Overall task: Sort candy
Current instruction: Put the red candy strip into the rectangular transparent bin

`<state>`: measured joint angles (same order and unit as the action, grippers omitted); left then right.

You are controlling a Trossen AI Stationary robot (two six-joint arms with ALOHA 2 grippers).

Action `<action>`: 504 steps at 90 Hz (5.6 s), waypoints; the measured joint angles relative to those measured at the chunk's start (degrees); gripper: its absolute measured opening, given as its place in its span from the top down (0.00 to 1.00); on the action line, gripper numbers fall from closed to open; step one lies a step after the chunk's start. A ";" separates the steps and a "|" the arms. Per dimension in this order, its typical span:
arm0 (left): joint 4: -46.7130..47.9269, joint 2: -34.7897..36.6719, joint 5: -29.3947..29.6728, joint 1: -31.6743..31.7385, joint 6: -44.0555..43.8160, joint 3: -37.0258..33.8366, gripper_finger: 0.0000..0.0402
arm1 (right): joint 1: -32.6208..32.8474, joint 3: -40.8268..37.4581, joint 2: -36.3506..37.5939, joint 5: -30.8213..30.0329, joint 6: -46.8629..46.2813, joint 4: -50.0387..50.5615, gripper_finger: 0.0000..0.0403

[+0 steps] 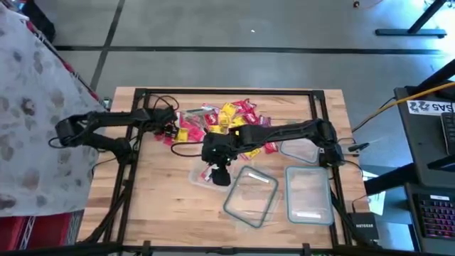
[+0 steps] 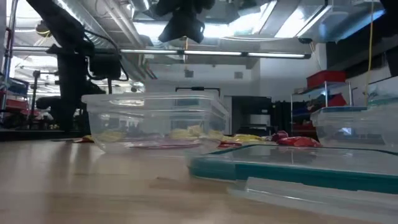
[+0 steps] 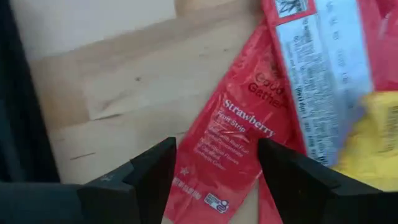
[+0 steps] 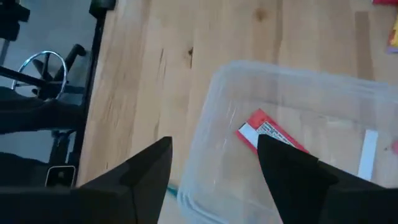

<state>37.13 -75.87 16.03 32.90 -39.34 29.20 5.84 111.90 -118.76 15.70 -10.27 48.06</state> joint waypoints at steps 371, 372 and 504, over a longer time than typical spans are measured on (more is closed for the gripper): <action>20.17 12.51 -5.14 -31.15 -39.95 10.00 0.61 | -3.60 -0.02 23.52 -40.12 -1.00 10.21 0.44; 20.16 12.52 -5.25 -30.94 -39.86 9.80 0.61 | -3.60 -0.02 23.52 -40.06 -1.01 10.24 0.44; -0.03 14.20 -16.12 -37.36 -33.61 13.28 1.00 | -3.63 -0.02 23.51 -38.12 -0.46 6.39 0.44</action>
<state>37.10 -61.67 -0.09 -4.46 -72.95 42.48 2.22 111.87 -95.25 -22.41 -10.73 54.45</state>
